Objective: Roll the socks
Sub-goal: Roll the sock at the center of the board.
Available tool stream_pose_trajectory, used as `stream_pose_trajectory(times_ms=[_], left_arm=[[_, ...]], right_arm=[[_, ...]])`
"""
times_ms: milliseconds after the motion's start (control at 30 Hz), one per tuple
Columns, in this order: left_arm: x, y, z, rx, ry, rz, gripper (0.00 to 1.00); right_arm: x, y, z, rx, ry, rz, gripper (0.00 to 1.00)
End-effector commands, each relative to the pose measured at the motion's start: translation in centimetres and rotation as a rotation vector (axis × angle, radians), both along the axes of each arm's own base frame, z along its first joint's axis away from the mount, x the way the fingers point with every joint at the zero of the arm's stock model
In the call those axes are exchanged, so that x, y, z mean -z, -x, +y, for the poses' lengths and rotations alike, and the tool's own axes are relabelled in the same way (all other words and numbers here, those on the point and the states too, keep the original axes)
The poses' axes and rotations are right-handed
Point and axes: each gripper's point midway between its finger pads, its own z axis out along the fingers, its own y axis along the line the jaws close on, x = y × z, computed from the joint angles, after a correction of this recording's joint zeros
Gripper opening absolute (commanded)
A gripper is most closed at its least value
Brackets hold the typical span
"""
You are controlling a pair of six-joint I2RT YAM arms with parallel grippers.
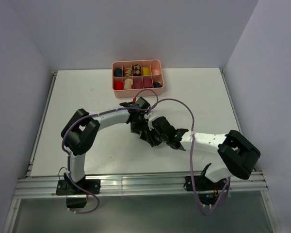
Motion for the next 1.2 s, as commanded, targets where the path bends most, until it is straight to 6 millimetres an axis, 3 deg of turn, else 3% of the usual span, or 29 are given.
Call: stream_pose_trajectory(times_ms=[0,133,233,300,367,433,567,600,667,733,767,833,900,933,1000,1033,1167], left_arm=[[3.6,1.9,3.1,0.044,-0.167,0.062,0.51],[3.6,1.6,3.0,0.062,-0.159,0.049,0.50],[3.0,0.8,3.0,0.057,-0.142,0.018,0.52],[2.5,0.3,3.1,0.048,-0.134,-0.008,0.53],[1.2,-0.7,3.0,0.029,-0.112,-0.048,0.60],[-0.3,-1.7,3.0,0.004,-0.080,-0.095,0.66],[-2.6,-3.2,4.2,-0.110,-0.013,-0.149,0.75],[-4.0,-3.5,4.6,-0.144,0.014,-0.180,0.76],[-4.5,-3.9,6.2,-0.239,0.031,-0.194,0.79],[-6.3,-4.3,7.5,-0.311,0.068,-0.231,0.81],[-5.8,-3.8,8.5,-0.350,0.063,-0.226,0.81],[-7.4,-3.6,8.8,-0.378,0.114,-0.265,0.82],[-6.6,-2.2,8.9,-0.378,0.150,-0.242,0.83],[-7.7,-2.3,8.6,-0.378,0.200,-0.273,0.83],[-6.6,-0.9,8.5,-0.364,0.236,-0.243,0.83],[-7.2,-1.1,8.0,-0.358,0.281,-0.267,0.83],[-6.2,-0.2,7.0,-0.346,0.356,-0.238,0.81]], right_arm=[[0.8,-0.8,-0.2,0.057,0.048,0.010,0.45],[2.8,-0.9,-0.8,0.109,0.102,0.061,0.45],[4.3,-0.6,-0.8,0.115,0.107,0.119,0.39],[5.5,-0.5,-1.6,0.136,0.102,0.175,0.21],[5.6,-0.2,-1.0,0.117,0.030,0.234,0.05],[5.2,-0.2,-0.6,0.104,-0.045,0.294,0.00],[4.7,-0.2,0.3,0.098,-0.159,0.420,0.00],[4.5,-0.2,0.5,0.115,-0.187,0.456,0.00],[4.0,-0.3,1.2,0.110,-0.253,0.521,0.00],[3.7,-0.7,1.6,0.141,-0.297,0.575,0.00],[3.6,-0.7,1.7,0.149,-0.313,0.594,0.00],[3.0,-0.9,2.4,0.168,-0.359,0.648,0.00],[2.9,-0.9,2.8,0.193,-0.380,0.701,0.00],[2.6,-1.2,3.2,0.199,-0.394,0.707,0.00],[2.3,-1.4,3.6,0.228,-0.420,0.740,0.00],[2.1,-1.6,3.9,0.236,-0.430,0.751,0.00],[1.4,-2.3,4.9,0.283,-0.518,0.795,0.00]])
